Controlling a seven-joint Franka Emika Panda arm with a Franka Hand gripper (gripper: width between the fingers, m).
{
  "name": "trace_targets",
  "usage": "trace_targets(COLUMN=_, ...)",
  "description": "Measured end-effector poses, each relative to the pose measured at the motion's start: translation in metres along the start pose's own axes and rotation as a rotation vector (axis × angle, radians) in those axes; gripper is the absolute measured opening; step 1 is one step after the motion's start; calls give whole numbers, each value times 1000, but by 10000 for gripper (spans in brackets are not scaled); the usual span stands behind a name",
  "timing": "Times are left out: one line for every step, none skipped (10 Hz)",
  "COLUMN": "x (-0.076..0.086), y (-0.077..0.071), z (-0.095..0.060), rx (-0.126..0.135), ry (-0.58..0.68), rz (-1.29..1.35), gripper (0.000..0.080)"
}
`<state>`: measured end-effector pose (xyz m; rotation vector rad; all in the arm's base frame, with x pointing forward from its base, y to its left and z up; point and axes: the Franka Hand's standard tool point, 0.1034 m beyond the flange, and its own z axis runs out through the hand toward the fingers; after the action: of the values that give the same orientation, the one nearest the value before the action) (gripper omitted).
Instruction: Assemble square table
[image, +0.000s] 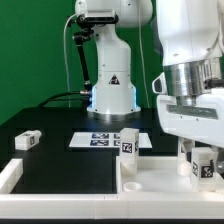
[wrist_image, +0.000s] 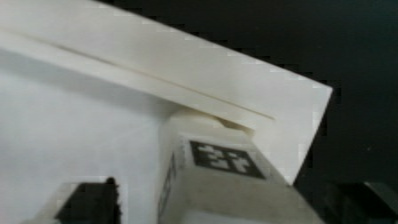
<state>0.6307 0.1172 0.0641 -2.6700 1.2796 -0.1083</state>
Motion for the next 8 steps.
trace_targets(x=0, y=0, z=0, rx=0, ry=0, rz=-18, gripper=614)
trace_targets(x=1, y=1, z=0, rx=-1, ry=1, rz=-104, gripper=644)
trace_targets(x=1, y=1, z=0, rx=-1, ry=1, rz=-176, gripper=648)
trace_targets(x=1, y=1, z=0, rx=-3, ry=3, rz=-236, gripper=648)
trace_targets(x=0, y=-2, z=-4, rx=-21, ry=23, rz=-455, gripper=649)
trace_targets(x=-3, y=-4, z=-5, rx=-27, ry=39, rz=-596, gripper=649)
trace_targets(x=-4, y=-2, z=-2, rx=-25, ry=49, rz=-660, gripper=649)
trace_targets(x=-4, y=-1, z=-1, rx=-25, ry=48, rz=-634, gripper=649)
